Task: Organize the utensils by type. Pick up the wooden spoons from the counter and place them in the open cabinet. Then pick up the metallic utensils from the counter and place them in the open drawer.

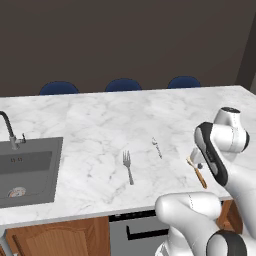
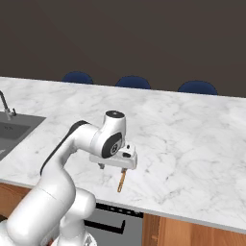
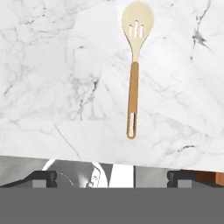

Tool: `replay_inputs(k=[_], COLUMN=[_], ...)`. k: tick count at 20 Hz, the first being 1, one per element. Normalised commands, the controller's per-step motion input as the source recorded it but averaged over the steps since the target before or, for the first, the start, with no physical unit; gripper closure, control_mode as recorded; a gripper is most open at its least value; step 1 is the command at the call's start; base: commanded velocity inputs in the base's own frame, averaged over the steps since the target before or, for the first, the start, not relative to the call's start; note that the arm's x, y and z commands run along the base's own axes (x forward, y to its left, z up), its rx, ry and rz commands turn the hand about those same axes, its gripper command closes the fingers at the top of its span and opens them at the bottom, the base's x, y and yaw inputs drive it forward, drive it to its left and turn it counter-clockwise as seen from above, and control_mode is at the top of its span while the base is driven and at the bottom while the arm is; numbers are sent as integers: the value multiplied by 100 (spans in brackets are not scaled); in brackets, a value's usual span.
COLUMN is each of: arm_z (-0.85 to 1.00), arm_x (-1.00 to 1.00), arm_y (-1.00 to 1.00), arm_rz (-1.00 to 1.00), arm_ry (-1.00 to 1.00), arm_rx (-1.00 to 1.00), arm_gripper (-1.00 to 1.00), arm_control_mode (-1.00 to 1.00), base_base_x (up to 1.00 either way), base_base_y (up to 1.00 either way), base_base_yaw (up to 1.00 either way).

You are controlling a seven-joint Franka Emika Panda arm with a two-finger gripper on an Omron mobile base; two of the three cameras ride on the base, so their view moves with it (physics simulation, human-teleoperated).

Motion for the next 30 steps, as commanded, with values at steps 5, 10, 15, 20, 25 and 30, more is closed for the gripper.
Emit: replay_inputs(k=[5, 10, 15, 20, 25, 30], arm_z=[-47, -41, -35, -26, -21, -17], arm_x=[32, 25, 24, 18, 22, 25], arm_y=[-9, -9, -6, -4, -7, -12], arm_rz=[0, 0, 0, 0, 0, 0], arm_ry=[1, 0, 0, 1, 0, 0], arm_rx=[0, 0, 0, 0, 0, 1], arm_gripper=[-100, -100, -100, -100, -100, -100], arm_control_mode=[-100, -100, -100, -100, -100, -100], base_base_x=[0, 0, 0, 0, 0, 0], base_base_y=[0, 0, 0, 0, 0, 0], base_base_yaw=[0, 0, 0, 0, 0, 0])
